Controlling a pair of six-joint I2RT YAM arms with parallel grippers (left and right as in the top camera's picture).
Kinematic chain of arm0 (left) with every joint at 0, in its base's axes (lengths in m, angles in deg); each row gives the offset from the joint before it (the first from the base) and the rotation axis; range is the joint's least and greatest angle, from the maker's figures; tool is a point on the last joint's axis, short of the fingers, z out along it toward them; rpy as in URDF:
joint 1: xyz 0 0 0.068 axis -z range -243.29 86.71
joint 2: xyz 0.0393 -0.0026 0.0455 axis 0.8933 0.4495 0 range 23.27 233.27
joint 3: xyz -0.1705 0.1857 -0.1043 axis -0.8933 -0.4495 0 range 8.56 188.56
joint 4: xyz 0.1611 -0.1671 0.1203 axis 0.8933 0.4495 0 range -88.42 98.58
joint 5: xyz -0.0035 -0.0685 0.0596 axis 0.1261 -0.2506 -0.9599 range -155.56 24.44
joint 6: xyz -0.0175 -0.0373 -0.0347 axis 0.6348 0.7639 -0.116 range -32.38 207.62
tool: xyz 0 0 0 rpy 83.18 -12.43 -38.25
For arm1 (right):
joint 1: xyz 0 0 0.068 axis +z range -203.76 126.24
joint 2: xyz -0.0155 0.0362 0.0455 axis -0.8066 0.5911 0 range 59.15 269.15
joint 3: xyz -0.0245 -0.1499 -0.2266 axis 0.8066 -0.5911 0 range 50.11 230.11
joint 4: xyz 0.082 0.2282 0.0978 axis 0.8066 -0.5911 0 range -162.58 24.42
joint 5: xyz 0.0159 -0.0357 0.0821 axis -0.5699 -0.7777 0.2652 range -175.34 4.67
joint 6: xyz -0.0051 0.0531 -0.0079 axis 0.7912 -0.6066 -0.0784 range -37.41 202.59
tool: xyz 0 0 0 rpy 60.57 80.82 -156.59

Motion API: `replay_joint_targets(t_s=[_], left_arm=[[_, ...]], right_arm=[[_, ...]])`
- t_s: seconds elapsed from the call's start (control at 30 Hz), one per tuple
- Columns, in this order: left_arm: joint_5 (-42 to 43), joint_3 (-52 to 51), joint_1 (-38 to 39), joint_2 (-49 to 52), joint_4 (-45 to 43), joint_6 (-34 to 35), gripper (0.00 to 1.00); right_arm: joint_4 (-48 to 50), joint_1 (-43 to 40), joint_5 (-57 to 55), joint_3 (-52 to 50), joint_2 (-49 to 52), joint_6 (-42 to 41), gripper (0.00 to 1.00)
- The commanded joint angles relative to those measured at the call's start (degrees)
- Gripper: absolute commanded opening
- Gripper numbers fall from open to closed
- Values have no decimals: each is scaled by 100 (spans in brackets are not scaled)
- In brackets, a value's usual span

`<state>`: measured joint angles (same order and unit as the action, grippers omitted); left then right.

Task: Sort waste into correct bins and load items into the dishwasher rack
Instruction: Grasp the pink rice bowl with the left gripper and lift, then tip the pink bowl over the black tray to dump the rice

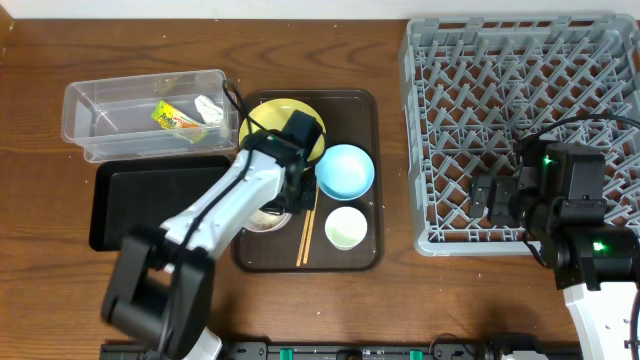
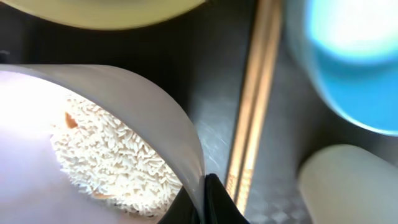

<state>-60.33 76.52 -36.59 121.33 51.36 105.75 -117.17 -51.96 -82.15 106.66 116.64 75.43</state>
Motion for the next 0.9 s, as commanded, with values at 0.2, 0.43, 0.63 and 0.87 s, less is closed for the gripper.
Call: replay_joint_targets(t_s=[0.2,0.43,0.63,0.87], left_arm=[[302,186,-850,-1163,295,-369,6],[2870,-7,-2463,-1189,356,-1652,6],[4387,-358,-3840,-1189,350,-2417,6],[6312,-942,-5180,-990,323,-3145,6]], right_arm=[[-11,81,26,59,-15,55,99],[-35,81,24,59,-15,55,99],[-48,81,26,59,-15,55,99],[-48,81,26,59,-15,55,99]])
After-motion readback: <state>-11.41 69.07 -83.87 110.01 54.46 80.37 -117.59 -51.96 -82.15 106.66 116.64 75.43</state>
